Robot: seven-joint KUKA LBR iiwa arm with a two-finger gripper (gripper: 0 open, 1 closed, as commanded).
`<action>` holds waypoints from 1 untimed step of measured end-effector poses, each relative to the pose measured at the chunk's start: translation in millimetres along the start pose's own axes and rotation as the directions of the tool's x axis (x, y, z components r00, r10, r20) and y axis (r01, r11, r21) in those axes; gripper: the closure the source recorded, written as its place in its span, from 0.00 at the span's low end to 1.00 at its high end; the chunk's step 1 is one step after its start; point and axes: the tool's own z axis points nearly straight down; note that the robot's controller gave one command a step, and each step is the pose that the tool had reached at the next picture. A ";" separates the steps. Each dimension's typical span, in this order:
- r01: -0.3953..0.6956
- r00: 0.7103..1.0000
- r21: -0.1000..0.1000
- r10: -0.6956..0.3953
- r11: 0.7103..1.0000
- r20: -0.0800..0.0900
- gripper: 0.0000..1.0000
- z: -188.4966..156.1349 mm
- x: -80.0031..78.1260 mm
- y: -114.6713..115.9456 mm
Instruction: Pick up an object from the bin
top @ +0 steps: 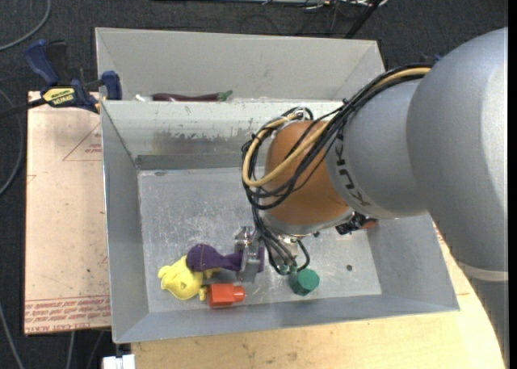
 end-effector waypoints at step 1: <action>0.000 1.000 -0.001 0.000 1.000 0.005 1.00 -21.2 -1.2 0.4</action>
Offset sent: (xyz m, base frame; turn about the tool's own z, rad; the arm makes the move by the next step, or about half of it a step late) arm 0.0000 0.0000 0.0199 0.0000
